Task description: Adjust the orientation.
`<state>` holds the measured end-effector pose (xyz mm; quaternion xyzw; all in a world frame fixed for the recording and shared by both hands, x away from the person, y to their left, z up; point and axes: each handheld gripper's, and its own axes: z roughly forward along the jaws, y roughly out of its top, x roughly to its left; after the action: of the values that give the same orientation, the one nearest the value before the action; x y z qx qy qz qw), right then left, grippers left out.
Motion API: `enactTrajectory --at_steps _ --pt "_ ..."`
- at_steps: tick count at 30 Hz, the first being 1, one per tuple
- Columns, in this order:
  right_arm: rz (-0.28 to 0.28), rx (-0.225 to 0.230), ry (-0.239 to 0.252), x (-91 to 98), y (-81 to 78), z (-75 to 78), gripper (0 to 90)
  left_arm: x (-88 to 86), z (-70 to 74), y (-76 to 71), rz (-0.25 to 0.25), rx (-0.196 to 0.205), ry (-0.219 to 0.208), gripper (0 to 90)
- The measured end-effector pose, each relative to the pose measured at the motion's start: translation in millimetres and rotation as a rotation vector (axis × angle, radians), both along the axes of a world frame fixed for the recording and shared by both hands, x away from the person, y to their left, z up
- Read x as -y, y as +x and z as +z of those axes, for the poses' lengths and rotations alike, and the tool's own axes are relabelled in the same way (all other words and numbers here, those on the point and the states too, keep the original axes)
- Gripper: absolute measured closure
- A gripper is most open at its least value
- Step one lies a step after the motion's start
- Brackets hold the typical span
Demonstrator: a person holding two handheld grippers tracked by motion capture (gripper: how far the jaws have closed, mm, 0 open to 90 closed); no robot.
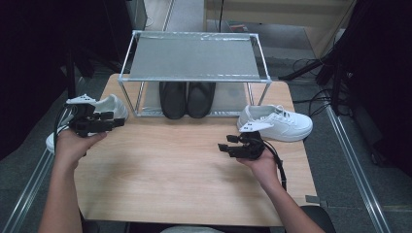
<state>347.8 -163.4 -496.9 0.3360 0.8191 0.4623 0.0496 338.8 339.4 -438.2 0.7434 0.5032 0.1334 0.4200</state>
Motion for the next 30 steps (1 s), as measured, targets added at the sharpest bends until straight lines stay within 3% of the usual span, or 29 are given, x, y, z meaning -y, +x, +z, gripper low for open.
enactTrajectory --at_steps 6,10,13,20,23,28,30 --pt "0.012 -0.003 -0.019 -4.5 1.1 -2.2 45.4 -14.9 -6.6 12.6 0.042 -0.011 -0.006 37.1" --pt "0.001 -0.006 -0.020 -3.0 0.2 -2.5 45.4 -24.8 -7.0 22.2 0.053 -0.019 0.033 38.7" --pt "-0.009 -0.010 -0.027 0.6 -1.2 -3.5 45.4 -39.4 -4.2 27.1 0.065 -0.023 0.003 40.1" --pt "-0.051 -0.007 -0.025 9.6 -5.5 -5.7 45.3 -62.0 -12.0 39.9 0.110 -0.045 0.002 41.6" --pt "-0.060 -0.005 -0.039 11.1 -7.4 -7.3 45.3 -66.0 -18.0 44.3 0.113 -0.047 0.020 42.5" --pt "-0.057 -0.004 -0.058 9.7 -9.4 -9.6 45.3 -71.0 -34.6 47.6 0.081 -0.108 0.095 44.6" --pt "-0.054 -0.007 -0.065 8.4 -10.0 -10.4 45.3 -73.4 -42.5 47.7 0.069 -0.133 0.103 48.9"
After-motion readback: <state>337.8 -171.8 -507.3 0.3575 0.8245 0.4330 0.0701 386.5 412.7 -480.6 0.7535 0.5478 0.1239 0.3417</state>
